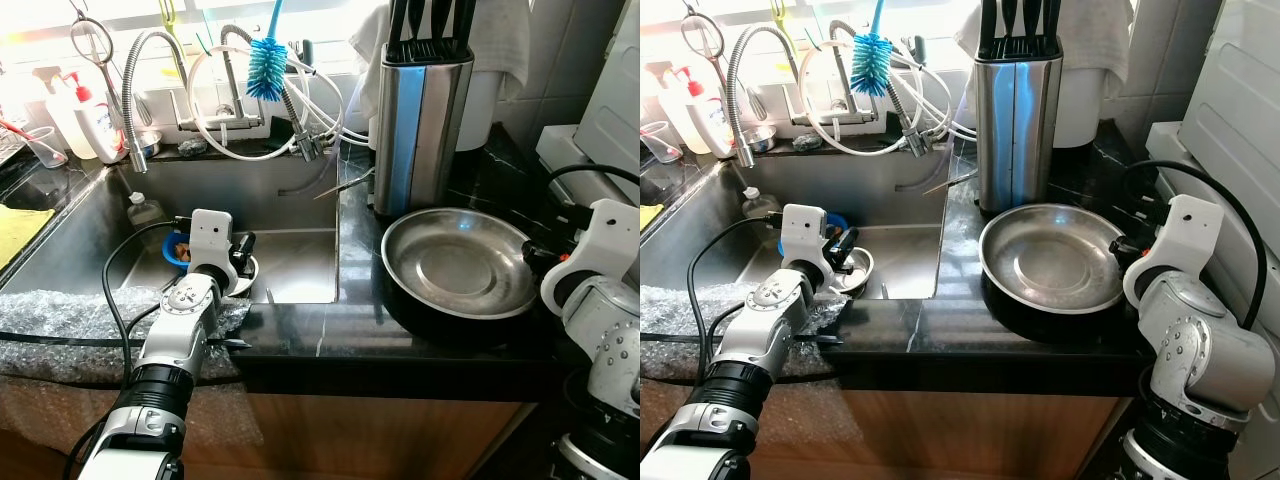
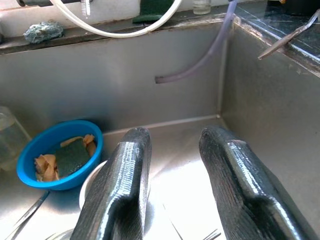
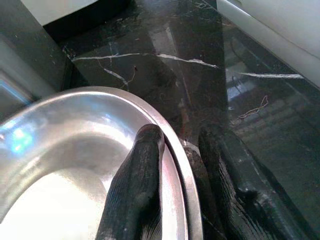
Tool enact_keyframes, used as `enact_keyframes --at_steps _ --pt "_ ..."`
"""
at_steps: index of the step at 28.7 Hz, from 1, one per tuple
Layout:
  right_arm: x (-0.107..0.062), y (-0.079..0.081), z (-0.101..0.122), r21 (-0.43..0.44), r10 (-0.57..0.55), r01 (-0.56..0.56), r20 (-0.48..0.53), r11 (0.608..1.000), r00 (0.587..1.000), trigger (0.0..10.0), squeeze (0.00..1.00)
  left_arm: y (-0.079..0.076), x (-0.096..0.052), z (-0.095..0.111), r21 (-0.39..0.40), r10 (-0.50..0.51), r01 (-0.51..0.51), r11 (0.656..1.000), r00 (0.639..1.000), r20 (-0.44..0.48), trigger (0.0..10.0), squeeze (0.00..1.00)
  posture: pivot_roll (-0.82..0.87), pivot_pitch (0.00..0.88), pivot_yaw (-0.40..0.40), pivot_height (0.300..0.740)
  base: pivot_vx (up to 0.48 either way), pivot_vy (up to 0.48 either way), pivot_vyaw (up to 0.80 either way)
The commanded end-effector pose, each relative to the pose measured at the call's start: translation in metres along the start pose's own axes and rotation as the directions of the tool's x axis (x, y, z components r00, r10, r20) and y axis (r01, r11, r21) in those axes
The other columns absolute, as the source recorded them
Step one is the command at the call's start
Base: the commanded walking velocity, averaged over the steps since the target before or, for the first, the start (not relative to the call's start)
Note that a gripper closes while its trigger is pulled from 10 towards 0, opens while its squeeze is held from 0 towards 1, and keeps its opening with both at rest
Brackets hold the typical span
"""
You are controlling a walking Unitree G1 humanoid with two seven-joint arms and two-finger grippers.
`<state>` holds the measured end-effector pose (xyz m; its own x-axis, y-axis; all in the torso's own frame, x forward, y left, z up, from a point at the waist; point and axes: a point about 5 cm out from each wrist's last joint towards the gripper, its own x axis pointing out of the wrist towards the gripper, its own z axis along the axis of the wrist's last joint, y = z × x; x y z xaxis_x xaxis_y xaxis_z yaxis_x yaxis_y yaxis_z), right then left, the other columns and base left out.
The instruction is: Kitchen organization
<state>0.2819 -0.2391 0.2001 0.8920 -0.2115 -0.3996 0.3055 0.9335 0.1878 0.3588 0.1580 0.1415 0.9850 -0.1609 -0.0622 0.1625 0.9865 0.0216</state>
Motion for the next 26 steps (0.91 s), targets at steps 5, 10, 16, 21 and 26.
enact_keyframes --at_steps 5,10,16,21,26 --pt "0.0 0.006 0.003 0.065 0.028 -0.027 -0.018 0.998 0.999 10.0 0.0 0.003 -0.001 -0.001 0.013 0.003 -0.003 1.0 1.0 -0.019 10.0 0.0 -0.13 0.0 0.098 0.74 0.0 0.0 0.0" --pt "-0.002 0.009 0.007 0.07 0.037 -0.036 -0.009 0.997 0.999 10.0 0.0 0.002 -0.001 -0.001 0.012 -0.001 0.001 1.0 1.0 -0.02 10.0 0.0 -0.13 0.0 0.099 0.74 0.0 0.0 0.0" --pt "-0.004 0.01 0.011 0.081 0.038 -0.037 -0.006 0.996 0.999 10.0 0.0 0.0 -0.001 -0.002 0.012 -0.006 0.006 1.0 1.0 -0.022 10.0 0.0 -0.13 0.0 0.097 0.74 0.0 0.0 0.0" --pt "-0.003 0.009 0.008 0.08 0.026 -0.024 -0.022 0.996 0.999 10.0 0.0 -0.001 -0.001 -0.002 0.011 -0.011 0.012 1.0 1.0 -0.025 10.0 0.0 -0.13 0.0 0.094 0.74 0.0 0.0 0.0" --pt "-0.003 0.009 0.008 0.085 0.023 -0.021 -0.026 0.996 0.999 10.0 0.0 -0.001 -0.001 -0.003 0.009 -0.013 0.014 1.0 1.0 -0.027 10.0 0.0 -0.13 0.0 0.093 0.74 0.0 0.0 0.0"
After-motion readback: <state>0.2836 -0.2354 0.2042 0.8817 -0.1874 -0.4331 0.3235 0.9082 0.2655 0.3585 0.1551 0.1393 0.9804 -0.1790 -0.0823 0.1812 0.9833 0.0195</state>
